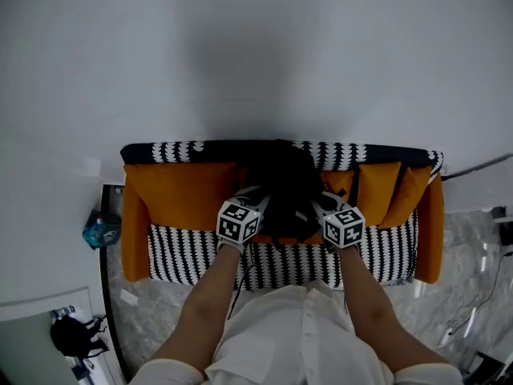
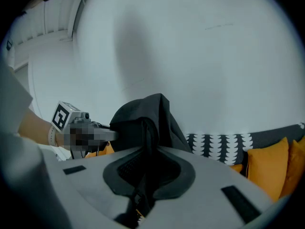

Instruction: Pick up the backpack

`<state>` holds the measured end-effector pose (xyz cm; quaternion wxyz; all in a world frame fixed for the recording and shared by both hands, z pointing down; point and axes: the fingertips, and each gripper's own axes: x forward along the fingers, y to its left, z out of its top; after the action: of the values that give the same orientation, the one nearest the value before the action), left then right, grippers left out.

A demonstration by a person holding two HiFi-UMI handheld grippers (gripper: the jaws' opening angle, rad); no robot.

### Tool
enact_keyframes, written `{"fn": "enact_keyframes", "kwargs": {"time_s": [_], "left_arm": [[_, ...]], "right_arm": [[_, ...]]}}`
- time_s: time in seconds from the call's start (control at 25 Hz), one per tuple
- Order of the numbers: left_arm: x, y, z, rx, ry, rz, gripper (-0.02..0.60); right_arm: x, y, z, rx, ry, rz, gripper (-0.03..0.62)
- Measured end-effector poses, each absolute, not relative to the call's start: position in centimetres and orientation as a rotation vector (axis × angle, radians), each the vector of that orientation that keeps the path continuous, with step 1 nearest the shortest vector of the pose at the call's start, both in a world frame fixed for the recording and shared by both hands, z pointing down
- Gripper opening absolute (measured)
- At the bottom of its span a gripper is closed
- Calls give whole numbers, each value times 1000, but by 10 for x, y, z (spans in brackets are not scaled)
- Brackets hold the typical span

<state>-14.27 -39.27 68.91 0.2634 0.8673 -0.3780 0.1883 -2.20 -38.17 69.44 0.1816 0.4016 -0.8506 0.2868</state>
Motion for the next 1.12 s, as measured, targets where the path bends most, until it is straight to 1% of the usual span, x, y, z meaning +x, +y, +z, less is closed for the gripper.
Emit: {"fn": "enact_keyframes", "kwargs": {"time_s": [0.36, 0.68, 0.88, 1.12], "left_arm": [[-141, -357, 673, 2343, -1026, 491, 64], [-143, -335, 636, 2372, -1034, 405, 60], [-141, -328, 601, 2424, -1034, 328, 60], [-130, -332, 536, 2543, -1043, 191, 57]], "right_arm": [[-22, -350, 683, 1108, -2376, 781, 37], [-23, -335, 654, 1114, -2409, 778, 34], [-19, -330, 618, 1159, -2467, 726, 34], [-7, -331, 554, 1250, -2567, 595, 34]]}}
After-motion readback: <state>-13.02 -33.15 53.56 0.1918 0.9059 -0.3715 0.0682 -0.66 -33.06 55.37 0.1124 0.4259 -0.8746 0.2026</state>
